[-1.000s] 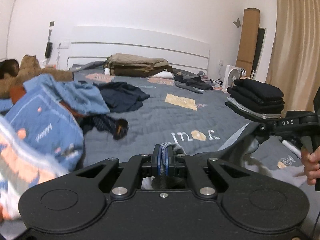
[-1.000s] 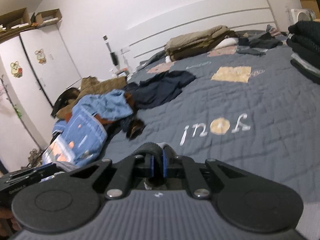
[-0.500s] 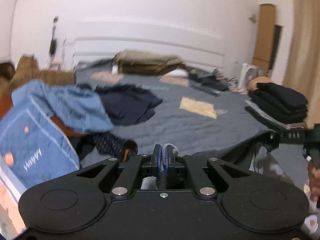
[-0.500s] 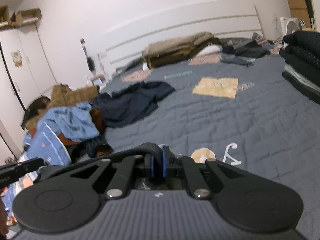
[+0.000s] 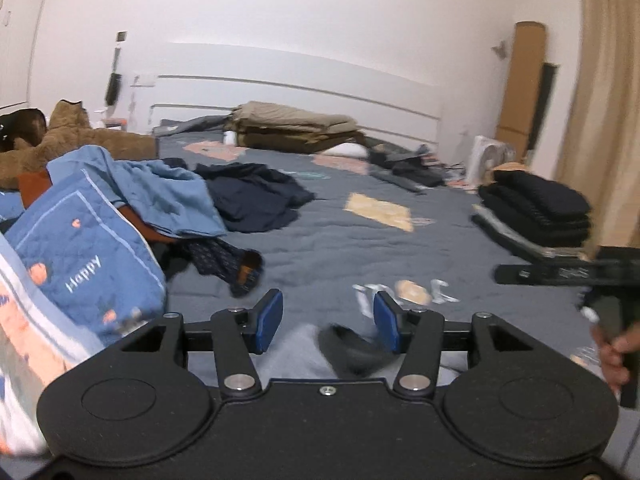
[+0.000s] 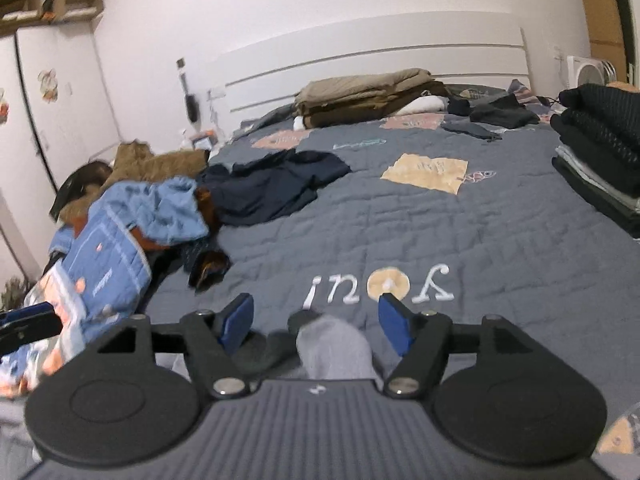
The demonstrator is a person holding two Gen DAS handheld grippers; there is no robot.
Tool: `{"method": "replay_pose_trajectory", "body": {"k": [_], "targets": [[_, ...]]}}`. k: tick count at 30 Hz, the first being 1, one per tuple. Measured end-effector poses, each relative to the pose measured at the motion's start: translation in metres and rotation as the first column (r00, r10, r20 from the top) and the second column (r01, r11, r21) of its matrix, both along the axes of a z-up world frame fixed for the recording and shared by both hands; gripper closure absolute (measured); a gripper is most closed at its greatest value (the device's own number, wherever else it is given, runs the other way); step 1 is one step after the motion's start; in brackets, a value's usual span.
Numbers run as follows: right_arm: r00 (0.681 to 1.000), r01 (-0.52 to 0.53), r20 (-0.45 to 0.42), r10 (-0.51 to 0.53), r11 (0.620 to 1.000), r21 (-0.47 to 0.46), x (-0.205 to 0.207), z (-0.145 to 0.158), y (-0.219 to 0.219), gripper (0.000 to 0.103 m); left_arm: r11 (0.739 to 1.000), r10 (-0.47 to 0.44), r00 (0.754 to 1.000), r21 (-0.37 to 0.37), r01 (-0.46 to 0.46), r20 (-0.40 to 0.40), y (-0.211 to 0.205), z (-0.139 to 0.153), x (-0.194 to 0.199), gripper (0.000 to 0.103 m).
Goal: Fold clothes
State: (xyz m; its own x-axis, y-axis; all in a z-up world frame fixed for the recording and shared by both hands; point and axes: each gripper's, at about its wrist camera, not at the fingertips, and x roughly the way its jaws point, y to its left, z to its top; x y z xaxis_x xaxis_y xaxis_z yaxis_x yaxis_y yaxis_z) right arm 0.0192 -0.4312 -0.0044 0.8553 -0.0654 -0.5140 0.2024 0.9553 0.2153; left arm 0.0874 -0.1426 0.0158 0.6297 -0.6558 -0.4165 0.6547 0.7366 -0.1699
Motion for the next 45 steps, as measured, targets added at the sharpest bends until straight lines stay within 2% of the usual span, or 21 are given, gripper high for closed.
{"method": "replay_pose_trajectory", "body": {"k": [10,14,18,25,28,30,34,38,45], "targets": [[0.991,-0.045,-0.128,0.046,0.999,0.01,-0.117,-0.027,0.021,0.034,0.979,-0.194,0.979,-0.075,0.19,-0.059,0.001,-0.023,-0.133,0.047],[0.988,-0.02,-0.151,0.028,0.998,0.054,-0.164,-0.042,0.027,0.034,0.976,-0.214,0.974,-0.042,0.212,-0.068,-0.001,-0.042,-0.166,0.046],[0.987,-0.001,-0.161,0.009,0.999,0.053,-0.199,-0.049,0.037,0.034,0.975,-0.223,0.97,-0.027,0.222,-0.1,0.002,-0.055,-0.183,0.046],[0.986,0.043,-0.163,-0.043,0.999,-0.005,-0.246,-0.058,0.046,0.034,0.976,-0.201,0.971,-0.108,0.188,-0.128,0.018,-0.071,-0.204,0.042],[0.986,0.05,-0.16,-0.053,0.999,-0.021,-0.261,-0.066,0.045,0.034,0.978,-0.205,0.971,-0.053,0.2,-0.119,0.013,-0.078,-0.21,0.042],[0.984,0.068,-0.162,-0.074,0.997,-0.045,-0.269,-0.076,0.045,0.034,0.977,-0.213,0.971,-0.044,0.21,-0.108,0.012,-0.08,-0.214,0.042],[0.978,0.053,-0.203,-0.059,0.998,-0.032,-0.272,-0.09,0.043,0.034,0.975,-0.224,0.969,-0.041,0.22,-0.108,0.01,-0.081,-0.217,0.042],[0.979,0.046,-0.198,-0.051,0.998,-0.032,-0.27,-0.094,0.044,0.034,0.97,-0.241,0.965,-0.03,0.24,-0.103,0.006,-0.083,-0.223,0.041],[0.973,0.062,-0.226,-0.049,0.997,0.054,-0.268,-0.106,0.041,0.034,0.955,-0.294,0.946,-0.003,0.297,-0.134,-0.001,-0.092,-0.229,0.039]]}}
